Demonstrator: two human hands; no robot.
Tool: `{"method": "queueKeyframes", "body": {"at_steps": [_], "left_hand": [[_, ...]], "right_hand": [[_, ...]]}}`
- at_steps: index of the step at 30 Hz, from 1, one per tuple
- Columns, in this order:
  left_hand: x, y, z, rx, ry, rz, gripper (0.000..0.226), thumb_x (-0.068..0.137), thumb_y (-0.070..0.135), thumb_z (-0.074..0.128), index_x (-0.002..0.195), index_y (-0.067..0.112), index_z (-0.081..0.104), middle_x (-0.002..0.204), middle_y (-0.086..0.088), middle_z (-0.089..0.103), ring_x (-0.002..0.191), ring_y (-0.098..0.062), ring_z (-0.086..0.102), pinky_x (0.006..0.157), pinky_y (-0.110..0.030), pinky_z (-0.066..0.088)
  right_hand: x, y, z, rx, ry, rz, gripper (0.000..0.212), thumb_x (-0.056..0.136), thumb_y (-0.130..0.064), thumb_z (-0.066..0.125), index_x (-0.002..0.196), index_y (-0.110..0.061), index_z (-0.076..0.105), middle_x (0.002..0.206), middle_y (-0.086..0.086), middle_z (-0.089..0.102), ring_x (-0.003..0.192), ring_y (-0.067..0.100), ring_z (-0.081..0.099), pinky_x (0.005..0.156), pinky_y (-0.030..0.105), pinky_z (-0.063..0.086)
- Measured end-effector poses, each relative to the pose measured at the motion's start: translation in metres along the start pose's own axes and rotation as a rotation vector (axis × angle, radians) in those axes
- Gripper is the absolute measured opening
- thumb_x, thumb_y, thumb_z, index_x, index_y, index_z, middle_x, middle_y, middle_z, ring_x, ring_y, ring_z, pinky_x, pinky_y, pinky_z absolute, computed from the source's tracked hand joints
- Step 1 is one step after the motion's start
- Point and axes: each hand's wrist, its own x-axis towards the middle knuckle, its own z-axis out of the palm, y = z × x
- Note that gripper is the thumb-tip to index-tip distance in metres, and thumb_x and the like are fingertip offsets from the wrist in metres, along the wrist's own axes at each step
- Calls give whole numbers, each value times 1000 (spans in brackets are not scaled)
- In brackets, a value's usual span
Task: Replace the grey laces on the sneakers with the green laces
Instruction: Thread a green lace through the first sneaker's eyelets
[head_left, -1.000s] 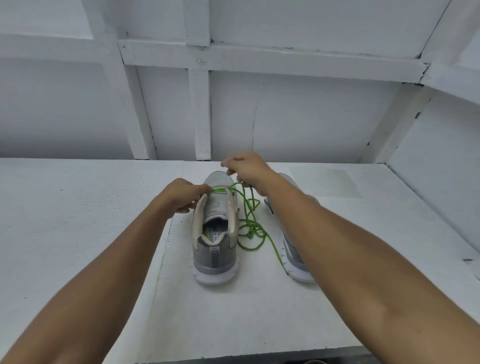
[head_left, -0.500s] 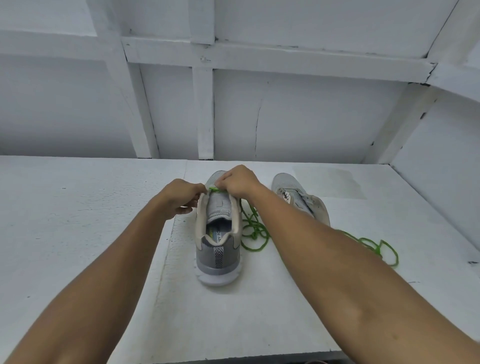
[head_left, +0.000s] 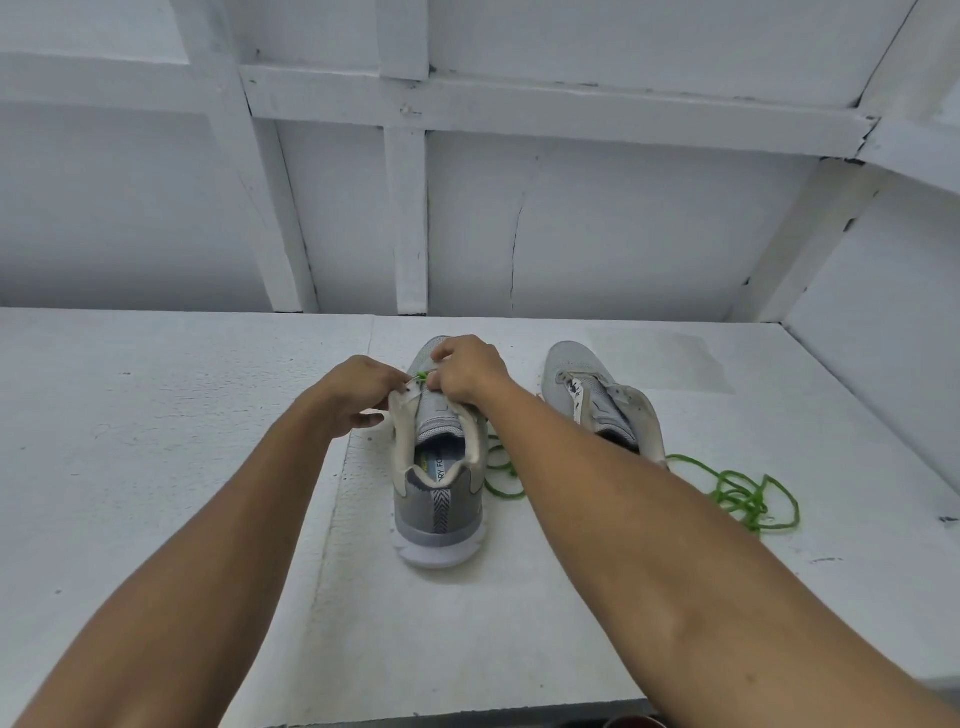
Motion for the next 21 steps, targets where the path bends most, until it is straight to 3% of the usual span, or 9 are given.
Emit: {"method": "queueKeyframes", "body": {"at_steps": [11,14,18,21], "left_hand": [[5,-4,1,-16,1,1,20,91,5,53,95,12,72,88,-8,66,77,-17,56,73,-32,44],[5,-3,0,31,-28,12,19,90,13,55,96,5,72,84,-6,65,72,-16,56,69,-30,43],[7,-2,-3,52,-47,22,21,96,25,55,91,10,69,80,-2,65,66,-14,56,64,-28,42],[10,-4,1,33,-57,43,21,97,30,56,92,11,64,81,-4,62,61,-13,52,58,-25,39]], "right_hand": [[-1,-6,3,-82,29,-3,39,84,-18,72,122,-23,64,128,6,61,117,26,55,89,28,44],[-2,-9,8,-122,56,-30,38,84,-20,73,121,-23,65,126,6,62,116,27,56,86,28,43],[-5,-15,11,-198,106,-66,38,86,-13,69,122,-23,64,126,5,62,115,28,57,82,28,43],[-12,-23,5,-239,44,-80,30,91,-15,60,121,-15,60,128,9,58,116,30,55,89,33,44]]}}
